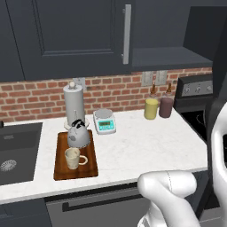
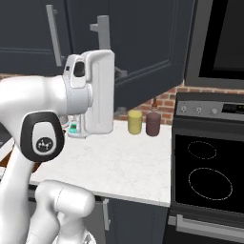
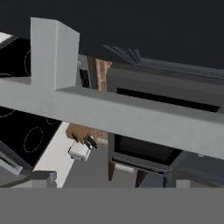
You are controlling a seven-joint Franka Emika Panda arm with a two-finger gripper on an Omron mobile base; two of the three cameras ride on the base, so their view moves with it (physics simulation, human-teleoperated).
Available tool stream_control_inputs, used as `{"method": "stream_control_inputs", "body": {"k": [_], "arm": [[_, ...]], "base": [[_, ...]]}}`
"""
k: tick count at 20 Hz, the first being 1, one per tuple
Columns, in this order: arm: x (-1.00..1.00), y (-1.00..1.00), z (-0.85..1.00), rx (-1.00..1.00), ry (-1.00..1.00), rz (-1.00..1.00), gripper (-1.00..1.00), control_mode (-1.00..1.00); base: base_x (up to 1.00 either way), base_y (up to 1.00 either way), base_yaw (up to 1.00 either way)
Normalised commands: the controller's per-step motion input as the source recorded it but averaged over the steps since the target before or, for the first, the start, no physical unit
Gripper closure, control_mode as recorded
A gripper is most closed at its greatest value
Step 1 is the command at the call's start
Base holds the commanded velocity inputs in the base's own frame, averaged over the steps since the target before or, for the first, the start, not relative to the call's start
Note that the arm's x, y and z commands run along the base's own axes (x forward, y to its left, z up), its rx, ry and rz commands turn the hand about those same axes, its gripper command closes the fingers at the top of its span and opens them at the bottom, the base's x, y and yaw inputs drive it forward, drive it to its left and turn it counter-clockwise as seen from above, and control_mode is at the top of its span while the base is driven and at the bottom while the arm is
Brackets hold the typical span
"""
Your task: Pick the kettle from the counter and place it on the tray. Then pick the mug from the cabinet and place it on the tray. Then close the cabinet doors.
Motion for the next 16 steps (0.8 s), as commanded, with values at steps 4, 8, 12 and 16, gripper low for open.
{"method": "stream_control_inputs", "body": {"k": [4,8,12,16], "arm": [[0.42,0.36,0.0,0.0,0.0,0.07,-1.0,-1.0],[0.42,0.4,0.0,0.0,0.0,0.11,-1.0,-1.0],[0.51,0.36,0.0,0.0,0.0,0.13,-1.0,-1.0],[0.65,0.28,0.0,0.0,0.0,0.14,-1.0,-1.0]], "base": [[0.0,0.0,0.0],[0.0,0.0,0.0],[0.0,0.0,0.0],[0.0,0.0,0.0]]}}
